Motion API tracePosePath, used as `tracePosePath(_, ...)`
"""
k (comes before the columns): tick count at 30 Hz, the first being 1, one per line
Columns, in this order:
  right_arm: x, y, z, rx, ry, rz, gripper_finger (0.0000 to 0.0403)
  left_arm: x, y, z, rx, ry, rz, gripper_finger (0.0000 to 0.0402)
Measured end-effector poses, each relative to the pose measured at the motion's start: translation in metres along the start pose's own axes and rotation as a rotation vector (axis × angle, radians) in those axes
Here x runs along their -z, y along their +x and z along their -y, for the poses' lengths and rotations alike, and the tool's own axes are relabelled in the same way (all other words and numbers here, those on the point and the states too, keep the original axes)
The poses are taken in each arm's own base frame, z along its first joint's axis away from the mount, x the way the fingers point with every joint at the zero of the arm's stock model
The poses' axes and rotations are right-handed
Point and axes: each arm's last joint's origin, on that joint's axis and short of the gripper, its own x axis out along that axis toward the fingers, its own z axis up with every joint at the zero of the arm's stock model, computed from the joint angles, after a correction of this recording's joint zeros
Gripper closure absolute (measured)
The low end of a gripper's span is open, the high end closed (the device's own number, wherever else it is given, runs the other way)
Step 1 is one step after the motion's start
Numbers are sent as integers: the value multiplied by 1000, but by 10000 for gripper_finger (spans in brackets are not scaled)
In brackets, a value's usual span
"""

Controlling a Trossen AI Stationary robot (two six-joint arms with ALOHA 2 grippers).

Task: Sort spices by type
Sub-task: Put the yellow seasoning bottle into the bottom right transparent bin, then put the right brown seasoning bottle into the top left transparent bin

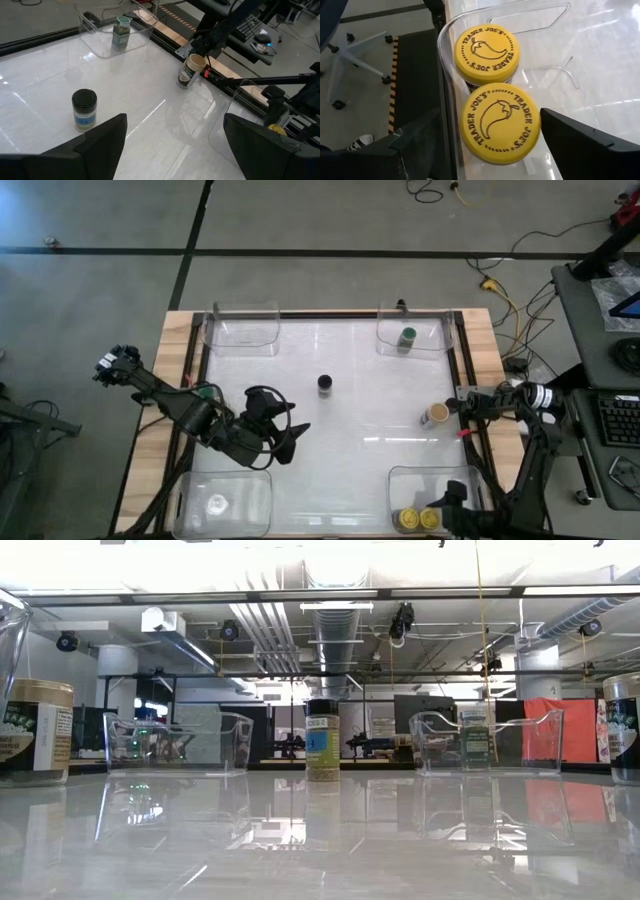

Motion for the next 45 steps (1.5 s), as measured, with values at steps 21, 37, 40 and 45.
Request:
tracePosePath(21, -99, -61, 40, 154, 80, -45, 67, 2, -1, 1, 27, 17, -37, 86)
tracePosePath(37, -152, -33, 149, 558, 619, -228, 69, 11, -11, 8, 109, 54, -109, 86)
tracePosePath(40, -145, -22, 163, 647, 722, -199, 69, 14, -14, 10, 124, 77, -116, 86)
tracePosePath(45, -129, -13, 172, 737, 843, -215, 69, 20, -21, 13, 152, 182, -144, 86)
